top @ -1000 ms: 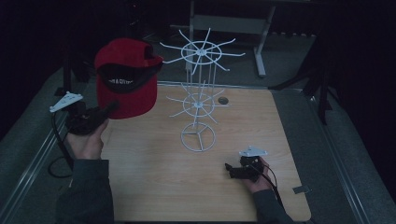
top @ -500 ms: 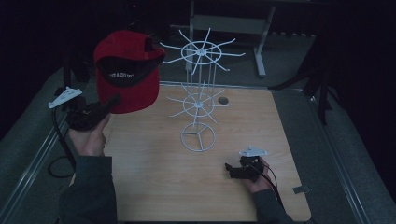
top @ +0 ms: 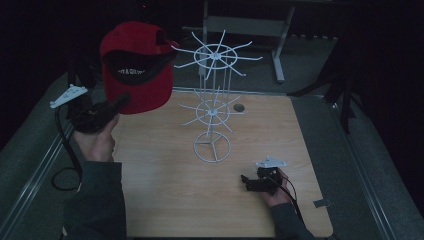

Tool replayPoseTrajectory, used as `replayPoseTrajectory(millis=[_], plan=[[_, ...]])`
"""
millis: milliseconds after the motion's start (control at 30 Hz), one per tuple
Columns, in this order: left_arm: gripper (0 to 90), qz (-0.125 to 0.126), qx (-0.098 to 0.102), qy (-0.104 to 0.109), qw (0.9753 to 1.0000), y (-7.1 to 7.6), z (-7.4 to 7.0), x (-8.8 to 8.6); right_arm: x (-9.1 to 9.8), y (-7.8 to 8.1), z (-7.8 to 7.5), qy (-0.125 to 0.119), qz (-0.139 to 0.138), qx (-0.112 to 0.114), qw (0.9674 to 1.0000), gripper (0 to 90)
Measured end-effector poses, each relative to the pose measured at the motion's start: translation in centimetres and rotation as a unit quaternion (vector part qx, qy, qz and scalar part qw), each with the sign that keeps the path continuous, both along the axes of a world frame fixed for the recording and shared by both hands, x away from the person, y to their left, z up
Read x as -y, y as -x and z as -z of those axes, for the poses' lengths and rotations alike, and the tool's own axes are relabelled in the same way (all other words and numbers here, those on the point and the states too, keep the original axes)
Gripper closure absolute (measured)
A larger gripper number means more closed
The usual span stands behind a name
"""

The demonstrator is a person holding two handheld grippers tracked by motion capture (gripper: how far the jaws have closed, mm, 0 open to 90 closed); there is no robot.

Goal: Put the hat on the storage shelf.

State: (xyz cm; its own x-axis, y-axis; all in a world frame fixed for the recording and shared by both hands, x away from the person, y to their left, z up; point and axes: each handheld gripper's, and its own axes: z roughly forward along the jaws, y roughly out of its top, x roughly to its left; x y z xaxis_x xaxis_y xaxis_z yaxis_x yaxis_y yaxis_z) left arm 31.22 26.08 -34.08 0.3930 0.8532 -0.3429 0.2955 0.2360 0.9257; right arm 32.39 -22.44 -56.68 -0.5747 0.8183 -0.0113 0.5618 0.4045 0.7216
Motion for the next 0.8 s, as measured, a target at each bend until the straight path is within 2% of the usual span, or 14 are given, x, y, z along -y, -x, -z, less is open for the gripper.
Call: replayPoseTrajectory(millis=[400, 800], plan=[[85.6, 0.013, 0.024, 0.016, 0.9995, 0.24, -0.88, 0.53, -0.01, 0.01, 0.00, 0.000, 0.000, -0.001, 1.0000, 14.7], [85.6, 0.021, 0.033, 0.017, 0.9991, 0.93, -0.91, 0.86, 0.00, 0.01, 0.00, 0.000, 0.000, -0.001, 1.0000, 14.7]])
